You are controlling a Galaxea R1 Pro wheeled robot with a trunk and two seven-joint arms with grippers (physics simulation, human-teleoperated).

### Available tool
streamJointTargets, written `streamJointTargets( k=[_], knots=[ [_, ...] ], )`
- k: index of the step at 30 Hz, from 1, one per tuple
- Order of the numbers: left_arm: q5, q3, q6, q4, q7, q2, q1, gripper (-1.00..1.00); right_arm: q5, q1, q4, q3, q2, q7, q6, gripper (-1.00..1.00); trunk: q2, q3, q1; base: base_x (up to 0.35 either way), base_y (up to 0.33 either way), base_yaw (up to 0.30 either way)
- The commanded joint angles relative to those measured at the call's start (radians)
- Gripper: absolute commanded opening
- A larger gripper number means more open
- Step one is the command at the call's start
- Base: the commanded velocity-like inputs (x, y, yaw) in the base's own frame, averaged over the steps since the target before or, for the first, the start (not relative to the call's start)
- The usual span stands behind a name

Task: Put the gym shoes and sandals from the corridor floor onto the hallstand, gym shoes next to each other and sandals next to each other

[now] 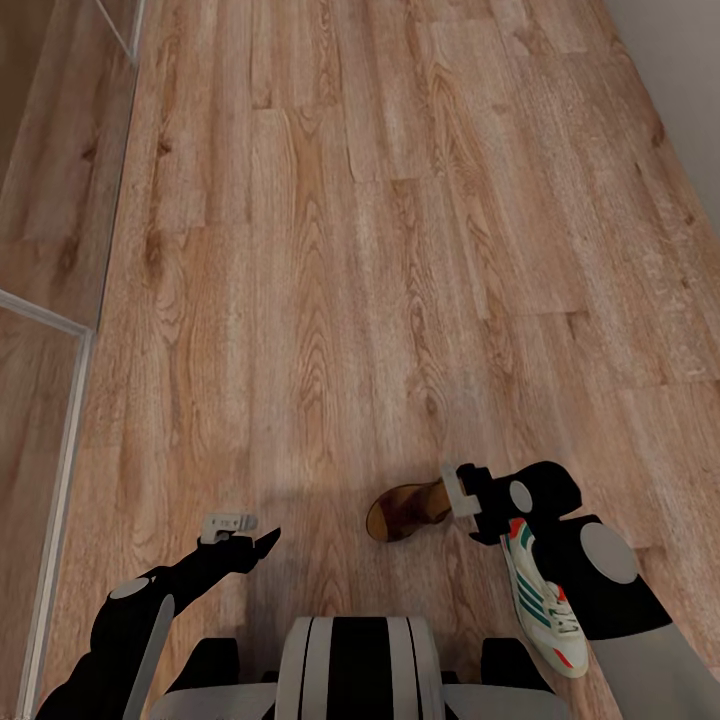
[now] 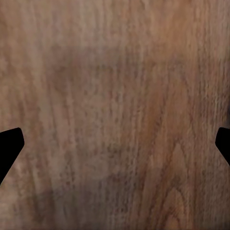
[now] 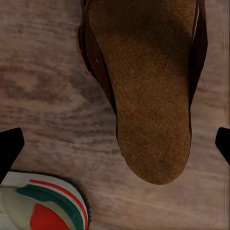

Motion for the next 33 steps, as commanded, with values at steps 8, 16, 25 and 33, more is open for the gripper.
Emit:
streamJointTargets(
  k=[8,16,25,33],
  knots=[
    [0.000,0.001,0.000,-0.001,-0.001,0.000,0.000,1.00,0.000,0.000,-0.016,0.000,0.000,0.000,0.000,1.00,0.000,0.000,0.000,0.000,0.000,0.000],
    [0.000,0.001,0.000,-0.003,-0.001,0.000,0.000,1.00,0.000,0.000,-0.024,0.000,-0.001,0.001,0.000,1.00,0.000,-0.009,0.000,0.000,0.000,0.027],
    [0.000,0.001,0.000,-0.003,-0.001,0.000,-0.001,1.00,0.000,0.000,-0.037,0.000,-0.001,0.001,0.000,1.00,0.000,-0.016,0.000,0.000,0.000,0.006],
    [0.000,0.002,0.000,-0.003,-0.002,0.000,0.000,1.00,0.000,0.000,-0.038,0.000,0.000,-0.001,0.000,1.00,0.000,-0.016,0.000,0.000,0.000,0.000]
  ],
)
